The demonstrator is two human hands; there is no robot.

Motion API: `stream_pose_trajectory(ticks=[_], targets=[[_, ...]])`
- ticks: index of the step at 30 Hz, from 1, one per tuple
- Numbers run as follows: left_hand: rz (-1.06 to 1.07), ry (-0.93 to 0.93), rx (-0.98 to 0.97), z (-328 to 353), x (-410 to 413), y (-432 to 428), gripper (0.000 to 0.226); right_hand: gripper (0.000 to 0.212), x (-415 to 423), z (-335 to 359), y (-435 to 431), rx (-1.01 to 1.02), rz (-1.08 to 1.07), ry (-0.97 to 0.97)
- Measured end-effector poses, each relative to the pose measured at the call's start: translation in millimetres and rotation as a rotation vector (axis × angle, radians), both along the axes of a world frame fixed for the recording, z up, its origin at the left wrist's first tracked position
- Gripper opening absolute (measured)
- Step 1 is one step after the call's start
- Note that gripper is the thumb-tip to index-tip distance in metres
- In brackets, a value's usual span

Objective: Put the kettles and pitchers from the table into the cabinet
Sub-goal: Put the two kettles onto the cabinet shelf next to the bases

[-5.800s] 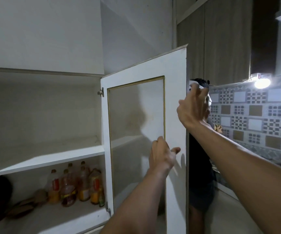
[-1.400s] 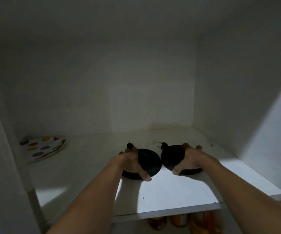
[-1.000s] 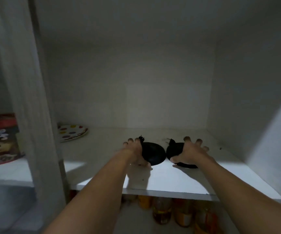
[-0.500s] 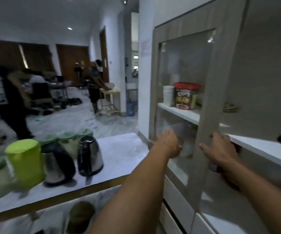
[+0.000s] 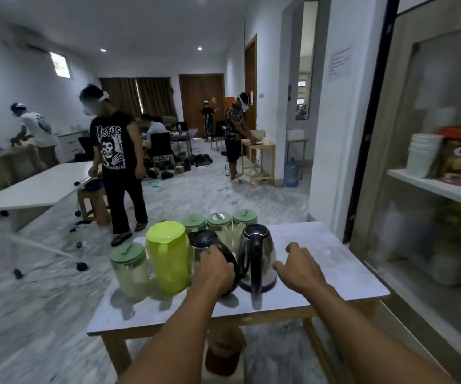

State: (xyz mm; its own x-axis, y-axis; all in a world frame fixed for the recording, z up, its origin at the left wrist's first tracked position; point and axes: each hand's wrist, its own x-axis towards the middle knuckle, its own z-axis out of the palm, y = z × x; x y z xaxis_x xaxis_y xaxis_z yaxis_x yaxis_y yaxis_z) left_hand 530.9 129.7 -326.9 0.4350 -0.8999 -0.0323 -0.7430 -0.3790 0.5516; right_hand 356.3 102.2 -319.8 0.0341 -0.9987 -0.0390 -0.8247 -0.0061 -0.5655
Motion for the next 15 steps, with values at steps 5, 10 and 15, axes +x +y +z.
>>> stream_pose_trajectory(ticks=[5, 10, 15], targets=[[0.152, 0.286, -0.04, -29, 38, -53, 0.045, 0.05, 55, -28, -51, 0.073, -0.027, -0.061], [0.303, 0.727, -0.038, -78, 34, -116, 0.05, 0.047, 82, -66, -127, 0.18, -0.164, -0.196], [0.42, 0.851, -0.05, -112, 31, -163, 0.046, 0.038, 101, -104, -180, 0.358, -0.241, -0.33]])
